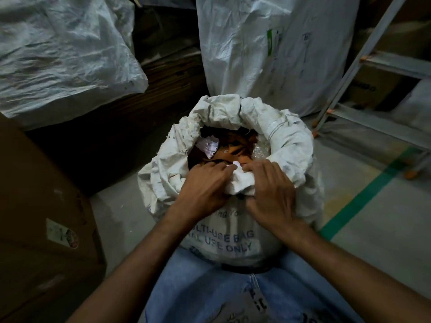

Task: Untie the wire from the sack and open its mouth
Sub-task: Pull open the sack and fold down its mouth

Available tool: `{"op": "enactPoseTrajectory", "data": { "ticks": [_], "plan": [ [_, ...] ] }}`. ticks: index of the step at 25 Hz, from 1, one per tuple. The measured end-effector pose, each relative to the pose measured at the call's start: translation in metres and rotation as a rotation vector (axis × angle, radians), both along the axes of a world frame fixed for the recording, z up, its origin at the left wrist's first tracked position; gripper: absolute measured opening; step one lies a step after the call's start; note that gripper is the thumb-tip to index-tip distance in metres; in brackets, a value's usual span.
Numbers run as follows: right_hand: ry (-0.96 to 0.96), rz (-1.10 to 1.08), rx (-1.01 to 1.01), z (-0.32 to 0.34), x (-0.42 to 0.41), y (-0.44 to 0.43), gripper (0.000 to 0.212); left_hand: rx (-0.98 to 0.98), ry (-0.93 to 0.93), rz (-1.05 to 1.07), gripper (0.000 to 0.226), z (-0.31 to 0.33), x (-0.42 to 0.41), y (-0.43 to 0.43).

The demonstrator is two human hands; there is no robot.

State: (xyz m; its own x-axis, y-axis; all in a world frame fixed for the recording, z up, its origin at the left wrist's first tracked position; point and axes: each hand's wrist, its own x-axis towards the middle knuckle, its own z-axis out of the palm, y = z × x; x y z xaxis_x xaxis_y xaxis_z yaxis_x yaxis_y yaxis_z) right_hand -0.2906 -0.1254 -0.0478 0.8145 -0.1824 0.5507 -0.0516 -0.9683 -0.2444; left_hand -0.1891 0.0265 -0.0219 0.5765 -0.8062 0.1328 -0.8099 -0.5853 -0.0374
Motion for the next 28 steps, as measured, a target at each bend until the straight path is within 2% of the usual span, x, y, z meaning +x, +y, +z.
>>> {"op": "enactPoseTrajectory", "data": {
  "ticks": [3, 4, 5, 6, 8, 9, 11, 13, 14, 15, 17, 19, 21, 23, 24, 25, 28],
  "plan": [
    [0.536, 0.333, 0.215, 0.032, -0.007, -0.042, 0.067, -0.045, -0.142, 0.010, 0.065, -0.019, -0.003, 0.005],
    [0.651, 0.398, 0.241, 0.042, -0.006, -0.058, 0.072, -0.063, -0.214, -0.023, 0.063, -0.026, -0.008, 0.010],
    [0.683, 0.400, 0.176, 0.049, -0.002, -0.070, 0.078, -0.085, -0.280, -0.061, 0.060, -0.030, -0.012, 0.013],
    [0.676, 0.368, 0.026, 0.053, 0.003, -0.080, 0.088, -0.115, -0.322, -0.098, 0.057, -0.031, -0.016, 0.015],
    [0.727, 0.314, -0.266, 0.053, 0.015, -0.086, 0.105, -0.145, -0.335, -0.125, 0.056, -0.034, -0.020, 0.016],
    [0.761, 0.304, -0.336, 0.050, 0.019, -0.083, 0.105, -0.143, -0.330, -0.111, 0.056, -0.033, -0.022, 0.017],
    [0.660, 0.352, -0.384, 0.039, 0.020, -0.076, 0.085, -0.083, -0.160, -0.037, 0.066, -0.032, -0.025, 0.020],
    [0.415, 0.323, -0.381, 0.030, 0.016, -0.074, 0.063, 0.030, 0.213, -0.018, 0.097, -0.019, -0.024, 0.023],
    [0.306, 0.292, -0.346, 0.024, 0.012, -0.073, 0.058, 0.079, 0.417, -0.005, 0.110, -0.011, -0.022, 0.020],
    [0.220, 0.263, -0.314, 0.016, 0.007, -0.070, 0.054, 0.084, 0.490, 0.007, 0.117, -0.004, -0.018, 0.014],
    [0.063, 0.200, -0.306, 0.004, -0.009, -0.064, 0.032, 0.062, 0.301, 0.038, 0.118, -0.001, -0.014, -0.004],
    [-0.121, 0.110, -0.317, 0.005, -0.025, -0.066, 0.008, 0.039, 0.184, 0.013, 0.103, -0.003, -0.018, -0.025],
    [-0.270, 0.032, -0.308, 0.022, -0.035, -0.074, 0.011, -0.127, 0.066, -0.042, 0.074, -0.003, -0.025, -0.040],
    [-0.332, -0.019, -0.303, 0.046, -0.031, -0.083, 0.010, -0.241, -0.134, -0.046, 0.061, 0.008, -0.023, -0.048],
    [-0.248, -0.002, -0.302, 0.059, -0.028, -0.084, 0.010, -0.274, -0.221, -0.054, 0.058, 0.009, -0.022, -0.047],
    [-0.063, 0.061, -0.290, 0.066, -0.026, -0.088, 0.019, -0.275, -0.285, -0.081, 0.056, 0.002, -0.023, -0.043],
    [0.862, 0.283, -0.039, 0.082, -0.032, -0.101, 0.061, -0.166, -0.402, -0.212, 0.060, -0.038, -0.036, -0.017]
  ]
}}
